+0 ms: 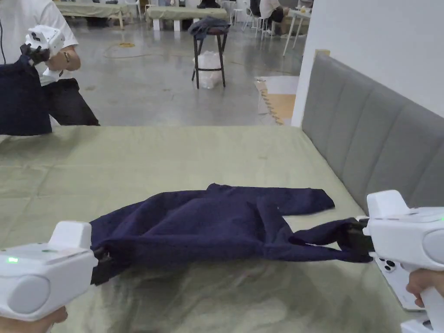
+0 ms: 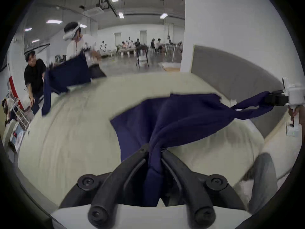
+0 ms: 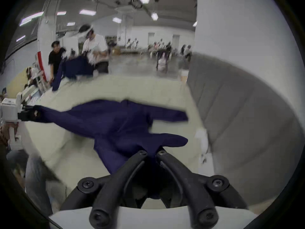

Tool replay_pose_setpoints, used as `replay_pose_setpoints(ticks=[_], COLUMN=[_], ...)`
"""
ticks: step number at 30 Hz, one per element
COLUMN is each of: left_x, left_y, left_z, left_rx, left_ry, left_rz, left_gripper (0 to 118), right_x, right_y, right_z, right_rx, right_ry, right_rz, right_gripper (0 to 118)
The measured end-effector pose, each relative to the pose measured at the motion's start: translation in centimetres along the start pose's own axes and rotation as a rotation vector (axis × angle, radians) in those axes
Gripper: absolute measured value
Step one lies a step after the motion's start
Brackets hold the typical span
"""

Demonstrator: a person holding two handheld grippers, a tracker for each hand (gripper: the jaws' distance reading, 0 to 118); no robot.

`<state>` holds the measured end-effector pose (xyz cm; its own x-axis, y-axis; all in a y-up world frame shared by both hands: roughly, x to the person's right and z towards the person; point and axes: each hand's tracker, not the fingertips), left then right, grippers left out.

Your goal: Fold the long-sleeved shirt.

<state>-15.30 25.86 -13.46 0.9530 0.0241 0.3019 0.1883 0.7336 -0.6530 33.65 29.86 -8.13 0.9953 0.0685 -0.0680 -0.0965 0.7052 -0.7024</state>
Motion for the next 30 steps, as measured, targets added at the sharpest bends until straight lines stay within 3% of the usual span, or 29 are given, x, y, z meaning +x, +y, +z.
replay_pose_setpoints(ticks=[5,6,7,10,11,12,13,14,15,18,19,20,21,23,27,28,29,30], left_x=[0.1,0.0,-0.5,-1.4,-1.0,-1.1,-1.5,-1.7,-1.4,-2.0,-1.8,-1.9,-2.0,-2.2,-3.8,-4.5,-5.4,-6.2], left_y=[-9.6,-10.5,-11.4,-11.7,-11.4,-10.8,-10.0,-9.2,-8.5,-5.5,-4.5,-3.7,-3.1,-1.7,2.6,4.0,5.4,6.8], left_z=[-2.3,-2.9,-3.9,-4.9,-4.3,-3.8,-3.5,-3.0,-1.8,0.7,1.3,1.6,1.6,0.8,-2.0,-3.2,-4.7,-6.4], left_rx=[-0.285,-0.307,-0.313,-0.305,-0.284,-0.267,-0.255,-0.238,-0.2,-0.121,-0.111,-0.09,-0.075,-0.048,-0.029,-0.024,-0.011,-0.025], left_ry=[-0.025,-0.023,-0.004,0.009,0.0,-0.003,-0.008,-0.007,-0.001,-0.027,-0.013,-0.012,-0.013,0.016,0.04,0.051,0.061,0.074], left_rz=[0.061,0.058,0.037,0.044,0.072,0.089,0.088,0.083,0.07,0.084,0.107,0.125,0.12,0.11,0.112,0.121,0.144,0.152], left_gripper=[9,9,9,9,20,42,75,107,110,84,65,15,6,4,6,16,39,71], right_x=[-1.4,-1.7,-2.0,-1.7,-1.5,-1.3,-1.1,-0.8,-0.6,0.4,0.8,1.1,0.3,0.2,-0.6,-0.7,-1.3,-1.5], right_y=[-9.6,-10.8,-11.8,-12.3,-11.7,-10.9,-9.8,-8.7,-7.7,-4.4,-3.5,-2.9,-2.4,-2.0,-1.6,-1.7,-1.6,-1.6], right_z=[-6.6,-8.0,-9.1,-10.1,-9.8,-9.1,-7.7,-6.8,-5.9,-3.3,-3.0,-2.7,-2.8,-3.8,-5.7,-6.2,-6.6,-7.2], right_rx=[-0.408,-0.47,-0.492,-0.471,-0.447,-0.402,-0.329,-0.268,-0.204,-0.038,-0.043,-0.035,-0.022,-0.003,-0.057,-0.058,-0.065,-0.076], right_ry=[0.07,0.075,0.058,0.065,0.067,0.057,0.039,0.027,0.026,0.011,0.004,0.0,0.01,0.048,0.079,0.084,0.091,0.099], right_rz=[0.012,0.061,0.086,-0.008,-0.02,-0.04,-0.055,-0.056,-0.064,-0.121,-0.152,-0.178,-0.176,-0.216,-0.204,-0.201,-0.195,-0.192], right_gripper=[4,4,4,4,9,25,57,104,118,112,102,59,6,1,1,1,1,1])
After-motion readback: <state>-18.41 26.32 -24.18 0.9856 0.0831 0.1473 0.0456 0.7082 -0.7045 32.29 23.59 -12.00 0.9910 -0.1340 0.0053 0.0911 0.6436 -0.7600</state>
